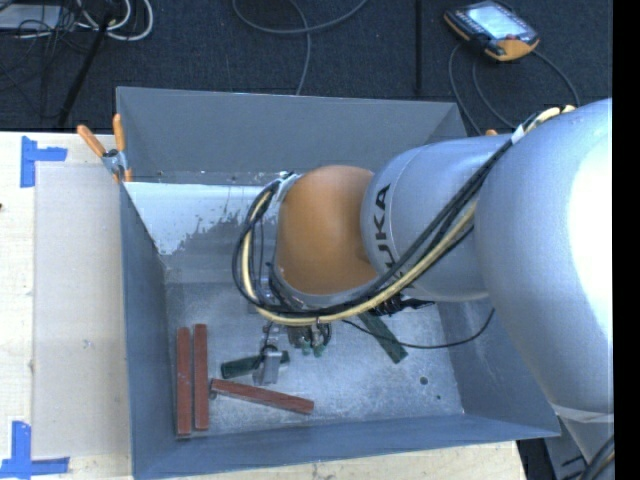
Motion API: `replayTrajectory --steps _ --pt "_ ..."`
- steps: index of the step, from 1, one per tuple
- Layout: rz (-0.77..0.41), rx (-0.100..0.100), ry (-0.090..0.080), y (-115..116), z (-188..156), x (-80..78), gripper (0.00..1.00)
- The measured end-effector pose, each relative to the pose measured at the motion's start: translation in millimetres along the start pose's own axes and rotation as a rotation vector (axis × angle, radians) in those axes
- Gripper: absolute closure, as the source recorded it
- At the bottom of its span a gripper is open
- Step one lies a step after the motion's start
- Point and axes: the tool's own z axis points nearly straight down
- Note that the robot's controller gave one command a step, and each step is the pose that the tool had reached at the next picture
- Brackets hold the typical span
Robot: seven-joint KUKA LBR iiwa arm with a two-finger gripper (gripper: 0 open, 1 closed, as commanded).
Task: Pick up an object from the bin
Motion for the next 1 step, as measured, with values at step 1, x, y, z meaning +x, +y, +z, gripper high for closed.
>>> replayTrajectory --steps 1 --pt "-0.071 0.001 0.002 0.0 29.8 31.5 0.0"
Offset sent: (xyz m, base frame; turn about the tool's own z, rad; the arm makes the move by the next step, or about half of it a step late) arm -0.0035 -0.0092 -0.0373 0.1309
